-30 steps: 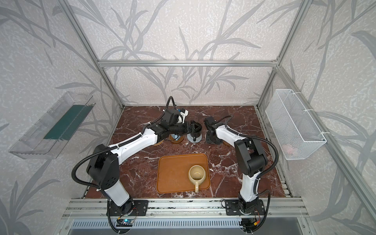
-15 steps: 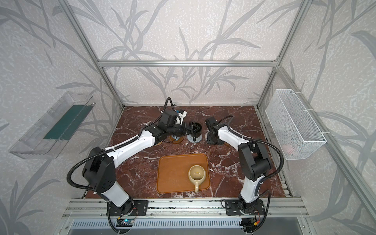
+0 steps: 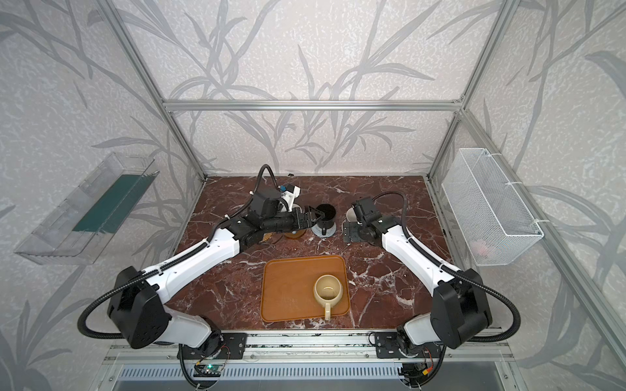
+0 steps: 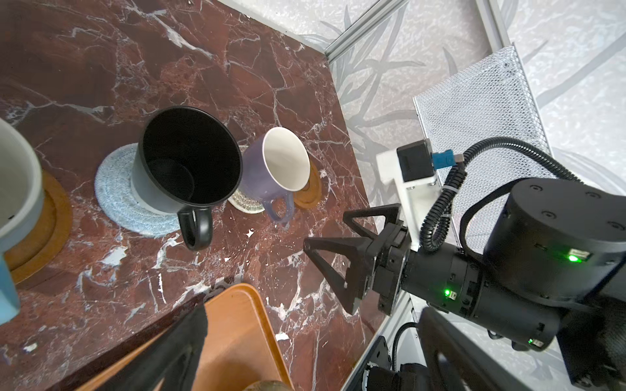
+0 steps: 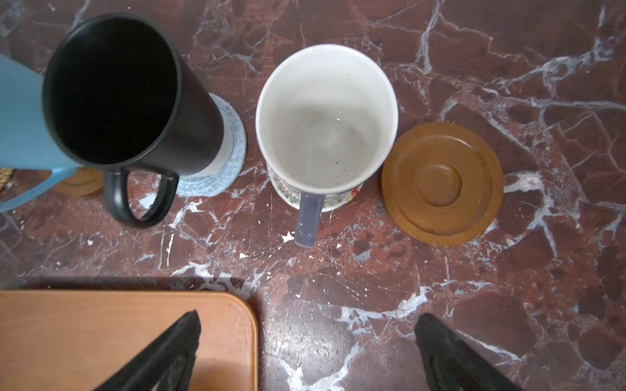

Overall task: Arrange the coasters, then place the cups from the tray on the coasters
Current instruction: 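Open right gripper and lift it off the lavender mug, then move right gripper back over the cream mug on the tray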

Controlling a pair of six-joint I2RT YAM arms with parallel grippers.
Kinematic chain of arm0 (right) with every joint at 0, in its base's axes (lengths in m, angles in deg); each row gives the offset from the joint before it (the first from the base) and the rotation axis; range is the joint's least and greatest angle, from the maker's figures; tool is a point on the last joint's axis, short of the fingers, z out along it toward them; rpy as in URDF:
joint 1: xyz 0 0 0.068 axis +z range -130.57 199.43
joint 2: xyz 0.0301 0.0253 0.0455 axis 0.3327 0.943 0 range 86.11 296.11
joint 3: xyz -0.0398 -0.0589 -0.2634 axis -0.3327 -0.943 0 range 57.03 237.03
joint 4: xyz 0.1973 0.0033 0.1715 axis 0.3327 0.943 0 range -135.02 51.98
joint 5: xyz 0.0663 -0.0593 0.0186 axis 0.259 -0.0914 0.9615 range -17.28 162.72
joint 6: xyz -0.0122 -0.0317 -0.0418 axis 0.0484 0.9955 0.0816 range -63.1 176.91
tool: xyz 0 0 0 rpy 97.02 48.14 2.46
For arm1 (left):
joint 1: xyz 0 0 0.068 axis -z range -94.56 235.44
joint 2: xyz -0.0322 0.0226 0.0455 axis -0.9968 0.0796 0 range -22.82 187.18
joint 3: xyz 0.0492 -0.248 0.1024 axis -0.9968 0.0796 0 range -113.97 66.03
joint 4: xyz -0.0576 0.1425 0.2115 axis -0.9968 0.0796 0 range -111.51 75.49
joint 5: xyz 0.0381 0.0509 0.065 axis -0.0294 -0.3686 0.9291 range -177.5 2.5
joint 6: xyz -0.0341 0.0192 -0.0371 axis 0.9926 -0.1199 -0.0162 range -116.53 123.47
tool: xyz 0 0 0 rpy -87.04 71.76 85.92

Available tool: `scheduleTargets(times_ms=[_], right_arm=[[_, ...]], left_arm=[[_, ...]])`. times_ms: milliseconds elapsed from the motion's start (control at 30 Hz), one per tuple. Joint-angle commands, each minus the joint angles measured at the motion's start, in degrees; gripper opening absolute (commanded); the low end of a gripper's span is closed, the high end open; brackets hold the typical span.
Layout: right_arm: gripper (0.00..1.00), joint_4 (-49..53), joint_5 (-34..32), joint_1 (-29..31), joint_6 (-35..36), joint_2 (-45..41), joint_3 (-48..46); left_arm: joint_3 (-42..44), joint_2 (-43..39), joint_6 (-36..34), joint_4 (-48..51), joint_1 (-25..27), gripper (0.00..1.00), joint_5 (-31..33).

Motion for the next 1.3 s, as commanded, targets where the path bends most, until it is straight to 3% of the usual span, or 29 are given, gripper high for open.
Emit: scheduleTargets(times_ms=[0, 200, 300, 433, 533, 700, 833, 1033, 1267], right_arm=[[0.99, 0.0, 0.8, 0.2, 2.3, -5.7, -2.8], [0.99, 3.1, -1.1, -0.4, 4.8, -15.6, -8.1], [0.99, 6.9, 3.0, -0.5, 4.3, -18.3, -8.7], [0.99, 7.4, 13.7, -0.4, 3.6, -23.3, -12.8], [0.99, 7.9, 15.0, 1.5, -0.1, -27.7, -16.1], [0.99, 11.8, 9.6, 10.5, -4.1, -31.1, -17.6], [0.99, 12.0, 4.5, 21.0, -8.7, -30.8, -18.6], [0.99, 8.2, -1.5, 35.3, -17.1, -28.3, -21.0], [0.99, 5.5, -5.2, 45.9, -20.9, -22.2, -21.3]], left_arm=[[1.7, -3.1, -1.4, 0.9, 0.1, 0.99, -0.5], [5.0, -5.7, -0.2, 0.8, 0.1, 0.97, -7.8], [6.9, -7.9, 0.7, 2.3, 0.1, 0.98, -7.6], [7.5, -10.4, -1.6, 10.5, 0.4, 0.99, -5.1], [8.5, -11.9, -2.4, 15.0, 0.7, 0.99, -3.7], [11.6, -13.9, -2.6, 15.8, 1.2, 0.98, -5.6], [15.0, -17.3, 0.3, 12.2, 1.4, 0.98, -3.1], [15.0, -16.0, 0.0, 15.0, 2.0, 0.98, -3.8], [17.0, -17.6, 0.9, 15.0, 2.3, 0.97, -2.7]])
